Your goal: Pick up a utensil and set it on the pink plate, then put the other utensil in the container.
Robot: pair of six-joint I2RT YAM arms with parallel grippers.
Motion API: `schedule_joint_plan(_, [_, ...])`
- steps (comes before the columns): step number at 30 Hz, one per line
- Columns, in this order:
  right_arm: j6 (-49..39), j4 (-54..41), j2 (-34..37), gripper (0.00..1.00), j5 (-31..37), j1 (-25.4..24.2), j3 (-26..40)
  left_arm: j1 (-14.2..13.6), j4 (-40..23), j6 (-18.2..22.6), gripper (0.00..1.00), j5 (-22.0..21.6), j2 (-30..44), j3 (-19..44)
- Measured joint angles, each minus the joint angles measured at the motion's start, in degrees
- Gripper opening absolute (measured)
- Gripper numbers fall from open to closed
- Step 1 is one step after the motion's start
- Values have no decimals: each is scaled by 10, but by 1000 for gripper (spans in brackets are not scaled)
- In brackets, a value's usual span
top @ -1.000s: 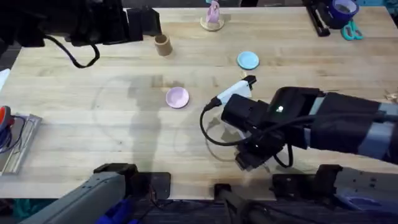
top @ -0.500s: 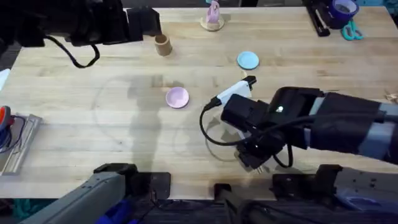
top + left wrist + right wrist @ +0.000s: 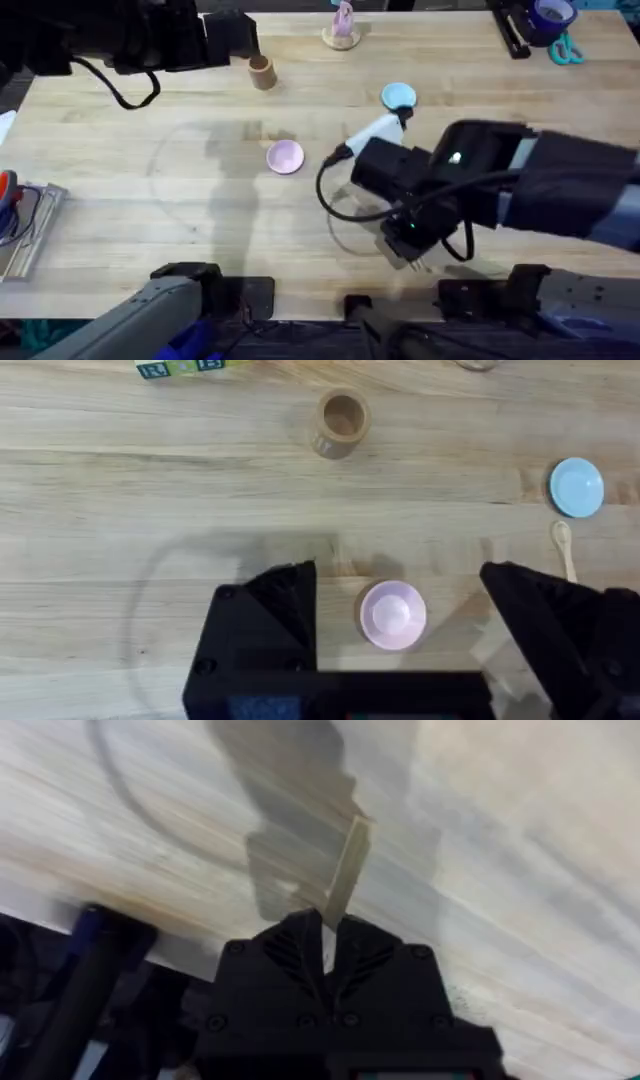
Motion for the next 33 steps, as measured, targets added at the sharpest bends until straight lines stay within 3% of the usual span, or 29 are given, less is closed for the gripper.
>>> schedule_joint_plan(8, [-26, -6, 0, 31, 53, 0, 85, 0, 0, 0, 992, 0, 0, 0])
schedule_joint_plan(14, [-66, -7, 0, 31, 83, -7, 112, 0, 0, 0, 992, -4, 0, 0])
schedule_joint_plan(27, [-129, 18, 1, 31, 88, -127, 120, 0, 0, 0, 992, -26, 0, 0])
schedule_joint_plan(33, [-168, 58, 42, 31, 60, -149, 139, 0, 0, 0, 993, -33, 0, 0])
